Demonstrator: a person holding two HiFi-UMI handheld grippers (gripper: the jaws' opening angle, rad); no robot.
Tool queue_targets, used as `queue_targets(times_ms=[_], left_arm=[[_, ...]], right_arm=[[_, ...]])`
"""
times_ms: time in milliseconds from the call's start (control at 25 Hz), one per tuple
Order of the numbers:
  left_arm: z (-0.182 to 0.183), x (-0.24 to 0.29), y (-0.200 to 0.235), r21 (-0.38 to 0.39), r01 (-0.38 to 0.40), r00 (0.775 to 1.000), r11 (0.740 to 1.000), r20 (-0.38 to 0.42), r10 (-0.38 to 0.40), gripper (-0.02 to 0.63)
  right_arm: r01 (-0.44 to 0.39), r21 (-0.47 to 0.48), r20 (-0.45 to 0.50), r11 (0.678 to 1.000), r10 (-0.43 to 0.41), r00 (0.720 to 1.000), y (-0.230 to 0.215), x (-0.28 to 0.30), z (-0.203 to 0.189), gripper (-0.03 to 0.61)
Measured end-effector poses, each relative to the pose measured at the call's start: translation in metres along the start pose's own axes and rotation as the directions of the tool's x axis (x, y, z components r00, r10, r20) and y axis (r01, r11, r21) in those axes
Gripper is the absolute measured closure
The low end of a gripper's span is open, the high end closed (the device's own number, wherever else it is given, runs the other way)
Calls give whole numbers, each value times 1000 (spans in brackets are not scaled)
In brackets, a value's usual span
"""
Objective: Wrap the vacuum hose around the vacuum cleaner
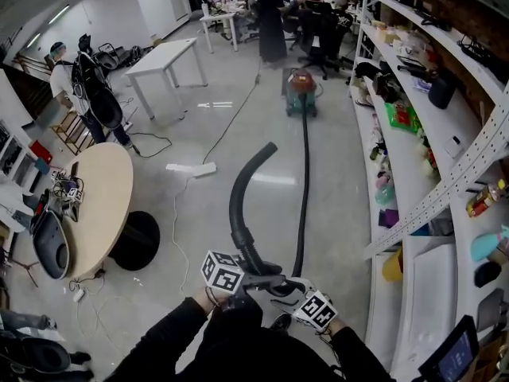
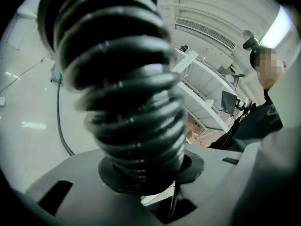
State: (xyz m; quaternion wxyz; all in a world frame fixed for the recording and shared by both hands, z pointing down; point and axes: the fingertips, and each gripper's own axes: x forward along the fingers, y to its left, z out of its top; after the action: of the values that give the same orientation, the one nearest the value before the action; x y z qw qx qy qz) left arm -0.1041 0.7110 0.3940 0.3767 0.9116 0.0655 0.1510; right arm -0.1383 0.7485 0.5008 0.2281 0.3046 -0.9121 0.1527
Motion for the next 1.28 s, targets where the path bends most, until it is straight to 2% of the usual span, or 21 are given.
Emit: queue_targets(times_ms=[80,120,200,280,440,520,600,720,800,880,960,1040,1160,1200,1280], left_arm=[[10,5,-5,-11,45,999,999,-13,-45,454],[16,6,-4,-20,61,998,998,-14,-61,454],[30,5,4,-44,85,996,995,-12,-86,453],[44,2,18,-77,104,995,992,0,-104,453],[88,-9,64,-120,87,992,989,96,-76,439],[108,-13,93,-94,51,993,994,112,-40,285],[118,-20,124,-85,27,995,996,98,-18,231],[117,-39,164,-125,55,996,991,74,-46,227],[115,-51,190,-111,50,998,993,42,-45,227],[102,-57,217,2,-24,999,1000,-48,24,229],[85,-53,241,178,-95,982,979,-143,121,229],[73,-38,249,339,-82,968,937,-196,156,228],[67,-6,246,504,-16,959,863,-237,156,227],[67,5,250,544,-13,953,839,-246,174,227],[69,22,263,592,-22,943,806,-256,214,228]], right_arm=[[0,-99,-54,995,-5,999,-9,13,0,276],[-26,-138,-71,990,16,997,-11,18,1,282],[-90,-183,-85,979,76,994,-11,26,6,399],[-132,-164,-88,978,119,989,-17,33,12,409],[-181,6,-24,983,182,983,-51,43,36,413],[-185,106,34,977,183,983,-80,47,58,413],[-166,182,66,969,156,986,-109,52,73,413],[-120,295,66,948,105,992,-151,60,81,414],[-98,373,70,923,78,995,-181,63,91,414],[-79,470,90,879,41,995,-209,66,105,413],[-63,580,127,812,-14,992,-240,67,124,413],[-74,683,190,727,-78,979,-273,65,147,413],[-142,780,297,609,-160,941,-318,57,185,414],[-168,791,324,588,-171,930,-330,54,197,413],[-228,781,384,581,-158,910,-348,51,225,413]])
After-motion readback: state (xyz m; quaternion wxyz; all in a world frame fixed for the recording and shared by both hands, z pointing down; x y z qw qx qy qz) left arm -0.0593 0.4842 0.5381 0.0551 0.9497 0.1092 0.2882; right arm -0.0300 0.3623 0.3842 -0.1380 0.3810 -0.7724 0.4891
